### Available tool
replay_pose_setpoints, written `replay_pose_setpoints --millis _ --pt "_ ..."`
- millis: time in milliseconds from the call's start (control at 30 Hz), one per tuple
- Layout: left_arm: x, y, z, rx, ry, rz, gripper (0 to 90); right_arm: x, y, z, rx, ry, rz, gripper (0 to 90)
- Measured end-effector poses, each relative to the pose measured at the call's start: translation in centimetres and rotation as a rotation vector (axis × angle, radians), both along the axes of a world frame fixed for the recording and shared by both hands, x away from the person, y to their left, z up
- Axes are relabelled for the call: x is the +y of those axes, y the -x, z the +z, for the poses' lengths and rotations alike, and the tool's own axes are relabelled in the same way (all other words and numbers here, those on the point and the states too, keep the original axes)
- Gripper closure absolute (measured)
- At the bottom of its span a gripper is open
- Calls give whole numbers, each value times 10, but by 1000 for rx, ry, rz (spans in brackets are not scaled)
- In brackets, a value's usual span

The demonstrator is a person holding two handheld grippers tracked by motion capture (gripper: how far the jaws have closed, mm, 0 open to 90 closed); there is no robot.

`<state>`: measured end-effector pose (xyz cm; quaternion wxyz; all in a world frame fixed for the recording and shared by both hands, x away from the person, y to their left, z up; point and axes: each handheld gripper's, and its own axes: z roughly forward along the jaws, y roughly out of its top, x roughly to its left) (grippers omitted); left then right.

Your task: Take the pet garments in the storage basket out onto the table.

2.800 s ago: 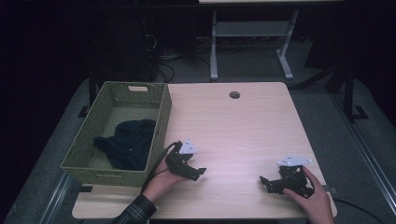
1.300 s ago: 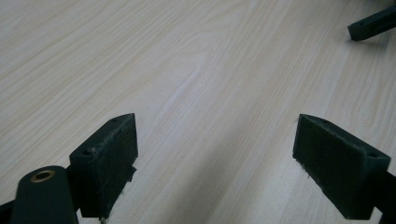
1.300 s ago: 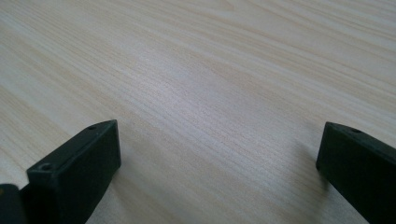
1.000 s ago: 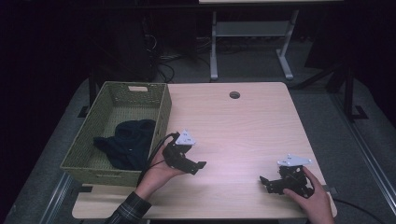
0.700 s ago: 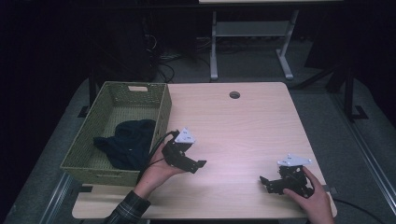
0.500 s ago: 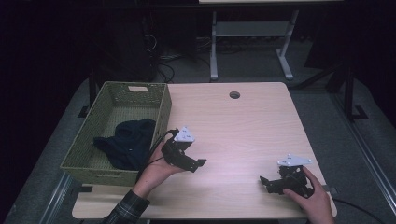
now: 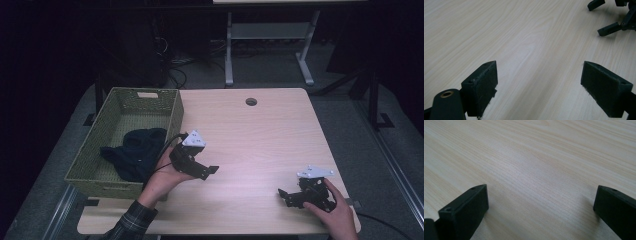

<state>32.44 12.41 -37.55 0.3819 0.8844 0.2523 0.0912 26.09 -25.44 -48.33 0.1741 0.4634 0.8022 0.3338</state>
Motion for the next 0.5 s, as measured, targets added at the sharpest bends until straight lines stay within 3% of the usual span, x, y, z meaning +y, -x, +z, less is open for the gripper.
replay_pose_setpoints --millis 367,500 --pt "12 -4 10 -5 4 17 137 0 0 0 0 0 0 0" --pt "16 -4 13 7 32 27 137 0 0 0 0 0 0 0"
